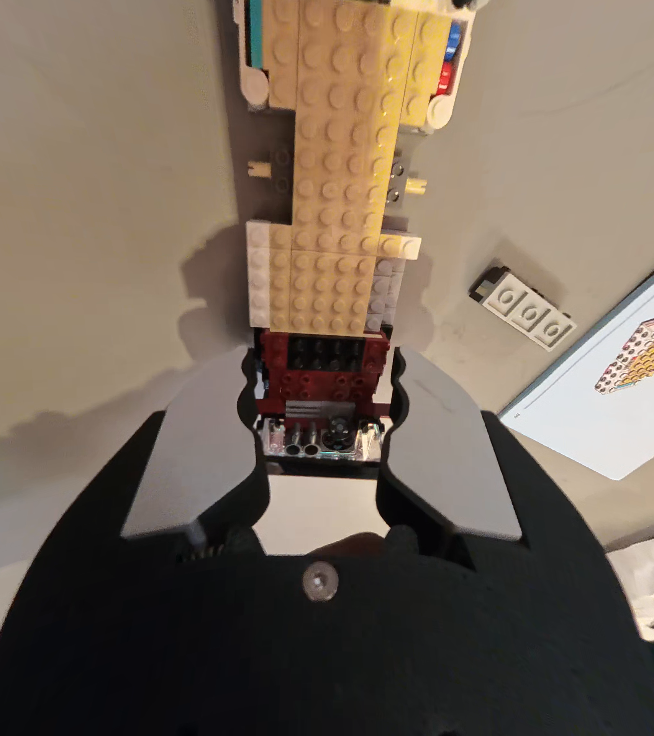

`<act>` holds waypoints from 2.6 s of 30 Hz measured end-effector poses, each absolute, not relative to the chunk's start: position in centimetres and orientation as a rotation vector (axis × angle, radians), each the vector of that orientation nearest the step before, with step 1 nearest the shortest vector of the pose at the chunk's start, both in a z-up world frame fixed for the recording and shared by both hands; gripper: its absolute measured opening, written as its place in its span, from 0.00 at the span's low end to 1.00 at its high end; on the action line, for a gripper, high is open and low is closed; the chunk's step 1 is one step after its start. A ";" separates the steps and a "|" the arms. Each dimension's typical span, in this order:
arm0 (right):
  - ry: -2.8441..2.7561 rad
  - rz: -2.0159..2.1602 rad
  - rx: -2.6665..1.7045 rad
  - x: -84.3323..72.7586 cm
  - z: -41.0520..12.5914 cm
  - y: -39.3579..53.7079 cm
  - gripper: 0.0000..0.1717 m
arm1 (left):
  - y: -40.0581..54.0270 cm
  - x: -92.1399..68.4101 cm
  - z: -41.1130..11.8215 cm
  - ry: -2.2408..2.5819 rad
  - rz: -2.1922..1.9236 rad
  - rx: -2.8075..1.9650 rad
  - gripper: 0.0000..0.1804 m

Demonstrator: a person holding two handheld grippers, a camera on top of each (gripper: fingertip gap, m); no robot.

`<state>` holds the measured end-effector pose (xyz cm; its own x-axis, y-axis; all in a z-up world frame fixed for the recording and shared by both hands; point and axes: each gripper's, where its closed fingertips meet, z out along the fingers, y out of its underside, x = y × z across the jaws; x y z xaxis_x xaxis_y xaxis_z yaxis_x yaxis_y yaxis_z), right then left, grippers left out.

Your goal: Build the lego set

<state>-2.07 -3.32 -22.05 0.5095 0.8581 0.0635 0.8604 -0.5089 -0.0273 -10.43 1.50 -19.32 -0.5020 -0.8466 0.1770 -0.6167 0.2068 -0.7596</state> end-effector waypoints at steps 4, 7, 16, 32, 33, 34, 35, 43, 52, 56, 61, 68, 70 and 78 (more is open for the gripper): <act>-1.532 -0.039 -2.710 -2.2 -22.3 -3.3 0.37 | 1.4 -10.5 -19.4 2.201 -1.208 -1.377 0.35; -1.550 -0.044 -2.721 -2.2 -22.3 -3.5 0.39 | 1.3 -10.5 -19.5 2.201 -1.217 -1.377 0.35; -1.463 -0.074 -2.782 -1.8 -22.9 -3.2 0.39 | 1.2 -10.6 -19.7 2.183 -1.223 -1.398 0.35; -1.306 -0.132 -2.671 -0.7 -20.9 -2.3 0.38 | 4.0 -10.2 -16.4 1.781 -1.407 -1.522 0.39; -1.296 -0.130 -2.667 -0.6 -20.8 -2.3 0.38 | 4.4 -10.3 -16.2 1.723 -1.456 -1.555 0.40; -1.287 -0.125 -2.661 -0.6 -20.6 -2.3 0.38 | 4.7 -10.5 -16.1 1.667 -1.514 -1.598 0.41; -1.277 -0.120 -2.654 -0.6 -20.5 -2.3 0.38 | 4.8 -10.6 -16.0 1.618 -1.591 -1.640 0.42; -1.259 -0.119 -2.618 -1.0 -19.8 -2.3 0.38 | 2.4 -10.3 -16.1 1.444 -2.008 -1.834 0.45; -1.394 -0.187 -2.519 -2.4 -19.1 -2.5 0.38 | 4.6 -9.0 -16.5 1.543 -1.949 -1.873 0.45; -1.535 -0.236 -2.431 -3.7 -18.5 -2.7 0.38 | 4.0 -8.8 -15.8 1.847 -2.030 -1.803 0.43; -1.697 -0.242 -2.329 -5.7 -17.9 -3.1 0.38 | 1.4 -8.0 -16.5 2.148 -2.000 -1.841 0.42; -1.889 -0.232 -2.252 -6.7 -17.8 -3.1 0.38 | -2.8 -9.2 -17.8 2.453 -1.986 -1.807 0.39; -1.926 -0.226 -2.237 -6.7 -17.7 -2.8 0.38 | -3.2 -9.2 -17.7 2.465 -2.000 -1.789 0.35; -1.965 -0.195 -2.171 -6.8 -17.6 -1.6 0.38 | -3.2 -9.0 -17.6 2.354 -2.056 -1.823 0.20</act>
<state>-6.83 -1.65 -17.58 0.1041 0.9665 0.2347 0.9938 -0.0917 -0.0634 -9.03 -3.22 -17.65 -0.4091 -0.3579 0.8394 -0.8799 -0.0890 -0.4667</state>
